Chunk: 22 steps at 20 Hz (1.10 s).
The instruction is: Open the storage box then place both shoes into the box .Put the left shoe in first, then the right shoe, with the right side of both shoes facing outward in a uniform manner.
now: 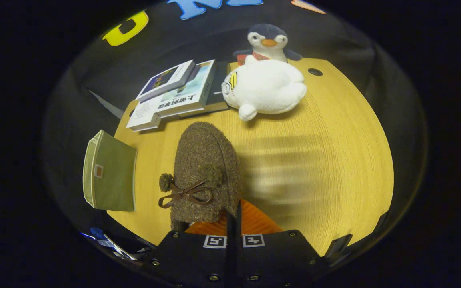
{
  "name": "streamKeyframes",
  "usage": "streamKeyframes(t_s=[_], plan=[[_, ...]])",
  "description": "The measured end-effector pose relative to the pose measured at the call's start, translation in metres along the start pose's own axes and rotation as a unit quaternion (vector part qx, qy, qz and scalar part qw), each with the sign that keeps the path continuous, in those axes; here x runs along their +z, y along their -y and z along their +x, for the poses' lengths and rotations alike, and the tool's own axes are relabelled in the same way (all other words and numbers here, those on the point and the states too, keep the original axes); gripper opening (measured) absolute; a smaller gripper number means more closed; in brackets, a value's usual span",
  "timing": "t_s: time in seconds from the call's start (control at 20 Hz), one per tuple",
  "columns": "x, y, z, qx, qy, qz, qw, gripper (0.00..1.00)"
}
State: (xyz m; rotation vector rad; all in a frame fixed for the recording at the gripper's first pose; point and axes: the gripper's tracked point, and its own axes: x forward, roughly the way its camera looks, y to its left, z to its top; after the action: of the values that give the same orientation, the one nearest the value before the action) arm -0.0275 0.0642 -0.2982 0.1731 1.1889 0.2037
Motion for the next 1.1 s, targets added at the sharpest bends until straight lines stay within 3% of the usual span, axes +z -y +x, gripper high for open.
streamKeyframes(t_s=[0.4, 1.1], plan=[[0.038, -0.076, -0.034, 0.034, 0.018, -0.055, 0.998, 0.00], [0.059, -0.218, -0.026, 0.090, -0.009, -0.177, 0.980, 0.00]])
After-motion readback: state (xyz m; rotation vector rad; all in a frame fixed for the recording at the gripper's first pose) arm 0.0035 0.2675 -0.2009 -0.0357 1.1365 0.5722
